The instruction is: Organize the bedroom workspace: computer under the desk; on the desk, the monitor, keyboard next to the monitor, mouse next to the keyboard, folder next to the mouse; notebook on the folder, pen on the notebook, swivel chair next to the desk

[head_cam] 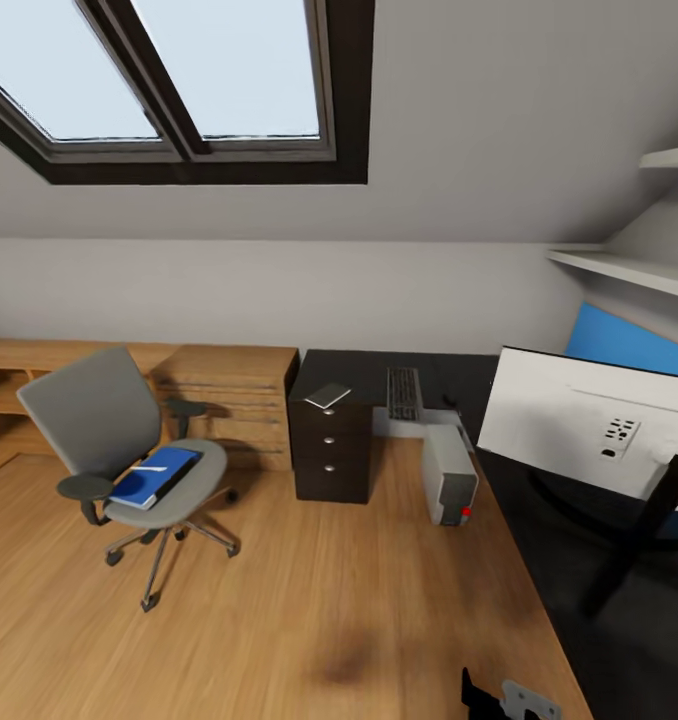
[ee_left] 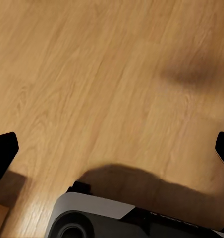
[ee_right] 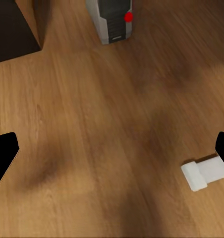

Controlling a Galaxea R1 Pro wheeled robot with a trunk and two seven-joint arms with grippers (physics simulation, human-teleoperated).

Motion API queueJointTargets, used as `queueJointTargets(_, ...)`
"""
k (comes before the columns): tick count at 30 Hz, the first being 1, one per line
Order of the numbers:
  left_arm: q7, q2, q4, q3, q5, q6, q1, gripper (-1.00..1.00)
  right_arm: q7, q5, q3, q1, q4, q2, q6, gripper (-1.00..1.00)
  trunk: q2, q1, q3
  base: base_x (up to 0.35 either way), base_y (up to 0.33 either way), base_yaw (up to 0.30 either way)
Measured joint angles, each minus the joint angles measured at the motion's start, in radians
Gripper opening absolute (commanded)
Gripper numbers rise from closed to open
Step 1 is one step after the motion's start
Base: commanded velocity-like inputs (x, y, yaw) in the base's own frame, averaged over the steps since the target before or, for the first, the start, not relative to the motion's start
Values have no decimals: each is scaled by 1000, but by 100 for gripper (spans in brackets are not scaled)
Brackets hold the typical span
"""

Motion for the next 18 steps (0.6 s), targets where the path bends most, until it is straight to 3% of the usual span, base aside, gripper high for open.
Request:
queueJointTargets(6,0,0,7,0,1,0,0,100,-1,57,3,0,1,0,0,100,0,0,0,333,0,0)
queueJointTargets(18,0,2,12,0,2,0,0,100,-1,72,3,0,1,1,0,100,0,0,0,333,0,0)
